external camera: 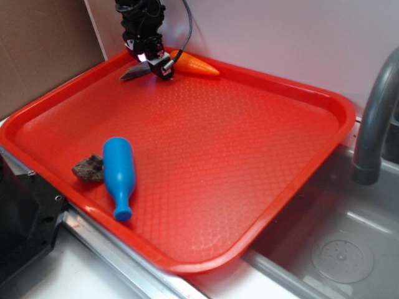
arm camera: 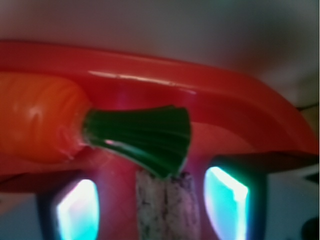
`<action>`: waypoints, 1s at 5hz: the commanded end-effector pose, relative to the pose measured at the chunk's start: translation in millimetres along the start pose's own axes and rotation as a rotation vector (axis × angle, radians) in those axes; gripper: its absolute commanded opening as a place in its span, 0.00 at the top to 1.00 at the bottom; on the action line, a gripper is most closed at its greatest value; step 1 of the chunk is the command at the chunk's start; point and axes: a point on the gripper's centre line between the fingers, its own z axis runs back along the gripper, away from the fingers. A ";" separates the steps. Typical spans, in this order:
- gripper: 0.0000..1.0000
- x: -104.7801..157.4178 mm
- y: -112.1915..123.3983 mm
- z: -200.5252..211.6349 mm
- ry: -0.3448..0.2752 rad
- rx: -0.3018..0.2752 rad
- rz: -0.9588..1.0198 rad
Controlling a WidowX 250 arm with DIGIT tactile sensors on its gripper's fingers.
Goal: Grab the wood chip.
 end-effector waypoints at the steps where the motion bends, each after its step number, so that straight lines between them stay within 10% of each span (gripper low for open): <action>1: 1.00 -20.8 -26.4 23.3 0.043 -0.054 -0.072; 4: 1.00 -30.9 -42.8 68.2 0.040 -0.065 -0.008; 5: 1.00 -27.1 -72.6 120.0 0.063 0.010 0.088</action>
